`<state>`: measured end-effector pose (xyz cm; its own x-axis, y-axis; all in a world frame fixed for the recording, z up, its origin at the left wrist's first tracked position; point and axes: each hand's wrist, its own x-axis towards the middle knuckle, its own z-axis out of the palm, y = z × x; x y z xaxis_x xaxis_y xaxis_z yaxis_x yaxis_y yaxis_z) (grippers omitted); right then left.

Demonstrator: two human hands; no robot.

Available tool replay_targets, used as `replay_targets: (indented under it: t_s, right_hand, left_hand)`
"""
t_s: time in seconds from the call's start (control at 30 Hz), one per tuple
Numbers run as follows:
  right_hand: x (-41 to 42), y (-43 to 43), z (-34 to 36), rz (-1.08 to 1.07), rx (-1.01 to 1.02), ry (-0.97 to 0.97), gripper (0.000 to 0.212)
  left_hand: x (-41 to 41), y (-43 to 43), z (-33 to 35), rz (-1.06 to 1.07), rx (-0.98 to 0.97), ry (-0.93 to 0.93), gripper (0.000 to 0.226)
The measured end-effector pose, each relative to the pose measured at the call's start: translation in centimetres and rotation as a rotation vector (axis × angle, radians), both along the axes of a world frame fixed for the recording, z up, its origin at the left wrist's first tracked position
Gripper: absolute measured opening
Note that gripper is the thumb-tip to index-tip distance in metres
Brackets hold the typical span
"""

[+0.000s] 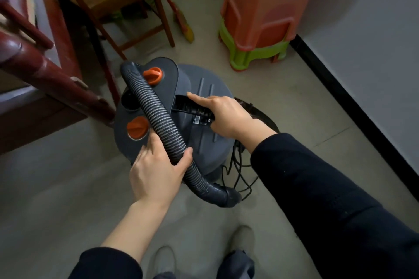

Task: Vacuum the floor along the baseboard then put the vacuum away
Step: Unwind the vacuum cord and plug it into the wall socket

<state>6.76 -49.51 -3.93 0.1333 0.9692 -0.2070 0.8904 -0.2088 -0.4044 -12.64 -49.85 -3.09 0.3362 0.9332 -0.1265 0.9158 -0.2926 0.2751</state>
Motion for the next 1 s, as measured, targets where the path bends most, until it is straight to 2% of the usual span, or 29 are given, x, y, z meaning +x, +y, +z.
replay_targets:
  t_s: [0.07,0.13,0.2,0.27,0.3,0.37,0.43,0.57,0.67,0.73,0.77,0.87,1.0]
  right_hand:
    - [0.3,0.1,-0.7,0.02,0.02,0.021,0.09]
    - [0.7,-0.2,-1.0,0.006,0.022,0.129,0.087]
    - [1.9,-1.0,-1.0,-0.114,0.006,0.371,0.075]
    - [3.9,-2.9,-1.0,-0.34,0.018,0.667,0.061]
    - [5.2,-4.1,-1.3,-0.472,0.06,0.746,0.054]
    - [7.7,-6.9,-2.3,-0.724,0.12,0.668,0.039]
    - [9.6,-9.6,-3.4,-0.862,0.061,0.538,0.031]
    - [9.2,-11.1,-4.9,-0.798,-0.109,0.561,0.036]
    - [7.4,-9.5,-5.7,-0.734,-0.15,0.576,0.043]
    - [6.5,-8.0,-6.6,-0.844,-0.173,0.621,0.027]
    - [6.2,-7.3,-7.0,-0.946,-0.197,0.681,0.022]
    - [5.9,-5.7,-7.9,-1.219,-0.314,1.022,0.032]
    - [6.0,-4.2,-8.8,-1.308,-0.24,1.421,0.019]
  left_hand:
    - [0.7,-0.3,0.0,0.052,-0.015,0.003,0.088]
    - [0.9,-0.5,-0.2,0.102,-0.038,0.0,0.087]
    - [1.0,-0.9,-0.6,0.146,-0.06,-0.053,0.088]
    - [1.1,-1.6,-0.7,0.166,-0.072,-0.177,0.093]
    - [1.3,-1.9,-0.9,0.141,-0.03,-0.225,0.093]
    - [2.3,-2.3,-1.1,0.012,0.131,-0.226,0.088]
    - [3.9,-2.1,-1.5,-0.13,0.2,-0.194,0.086]
    - [7.0,0.6,-1.8,-0.301,0.22,0.012,0.077]
    - [8.2,2.1,-2.4,-0.434,0.211,0.137,0.059]
    - [8.4,2.8,-2.8,-0.491,0.203,0.162,0.055]
    - [8.3,3.0,-2.8,-0.502,0.208,0.151,0.054]
    - [8.3,3.5,-3.0,-0.507,0.22,0.086,0.051]
    - [8.4,3.3,-3.1,-0.497,0.222,0.051,0.053]
